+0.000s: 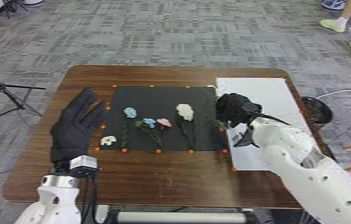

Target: Arrange flowers

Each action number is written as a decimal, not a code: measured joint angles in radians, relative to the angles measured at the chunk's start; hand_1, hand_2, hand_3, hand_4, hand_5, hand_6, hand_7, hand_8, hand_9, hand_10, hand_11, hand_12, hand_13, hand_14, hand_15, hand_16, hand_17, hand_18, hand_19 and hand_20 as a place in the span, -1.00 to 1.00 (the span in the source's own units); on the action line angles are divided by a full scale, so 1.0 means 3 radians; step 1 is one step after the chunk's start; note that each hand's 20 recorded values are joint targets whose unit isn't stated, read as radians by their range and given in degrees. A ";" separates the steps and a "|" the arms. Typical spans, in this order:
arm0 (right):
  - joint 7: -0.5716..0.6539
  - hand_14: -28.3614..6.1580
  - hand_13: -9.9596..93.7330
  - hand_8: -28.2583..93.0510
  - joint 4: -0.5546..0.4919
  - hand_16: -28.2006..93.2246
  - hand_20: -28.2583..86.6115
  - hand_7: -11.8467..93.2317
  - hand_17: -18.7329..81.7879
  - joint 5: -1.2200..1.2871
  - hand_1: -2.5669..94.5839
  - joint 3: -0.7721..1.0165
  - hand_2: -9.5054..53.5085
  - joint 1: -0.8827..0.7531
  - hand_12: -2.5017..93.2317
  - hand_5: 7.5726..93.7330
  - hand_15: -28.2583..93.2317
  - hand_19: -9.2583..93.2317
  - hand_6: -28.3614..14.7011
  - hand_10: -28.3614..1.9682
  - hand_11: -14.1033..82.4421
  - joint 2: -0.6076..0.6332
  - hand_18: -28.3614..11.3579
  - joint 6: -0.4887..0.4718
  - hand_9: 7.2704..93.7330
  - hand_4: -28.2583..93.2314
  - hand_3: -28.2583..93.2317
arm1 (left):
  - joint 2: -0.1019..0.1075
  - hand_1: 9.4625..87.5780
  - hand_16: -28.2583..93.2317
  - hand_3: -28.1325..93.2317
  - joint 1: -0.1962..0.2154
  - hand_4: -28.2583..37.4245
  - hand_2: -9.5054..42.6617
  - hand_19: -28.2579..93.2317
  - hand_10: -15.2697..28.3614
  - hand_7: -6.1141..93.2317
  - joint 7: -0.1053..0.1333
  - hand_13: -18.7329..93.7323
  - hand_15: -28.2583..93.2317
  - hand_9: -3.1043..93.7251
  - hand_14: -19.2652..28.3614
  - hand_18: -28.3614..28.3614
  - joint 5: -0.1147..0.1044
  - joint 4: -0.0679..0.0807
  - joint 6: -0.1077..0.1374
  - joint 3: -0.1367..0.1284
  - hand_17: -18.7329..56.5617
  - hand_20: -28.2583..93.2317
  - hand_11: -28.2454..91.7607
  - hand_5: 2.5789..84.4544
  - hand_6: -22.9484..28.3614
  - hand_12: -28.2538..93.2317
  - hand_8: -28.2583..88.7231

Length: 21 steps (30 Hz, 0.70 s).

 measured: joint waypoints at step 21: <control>-0.0113 0.34 0.34 -0.85 0.0134 -0.12 0.26 -0.02 -0.21 -0.0653 -0.23 -0.0129 -1.00 -0.0075 -0.40 0.09 0.64 0.64 0.38 0.32 0.15 -0.0309 -0.49 0.0430 0.23 -1.00 0.81 | -0.0021 -0.66 -0.45 0.60 -0.0053 -1.00 -0.86 0.12 0.21 -0.41 -0.0009 -0.32 -0.29 -0.46 0.46 0.73 0.0001 0.0033 -0.0022 0.0039 -0.87 -0.41 -0.25 -0.42 -0.01 -0.28 -0.73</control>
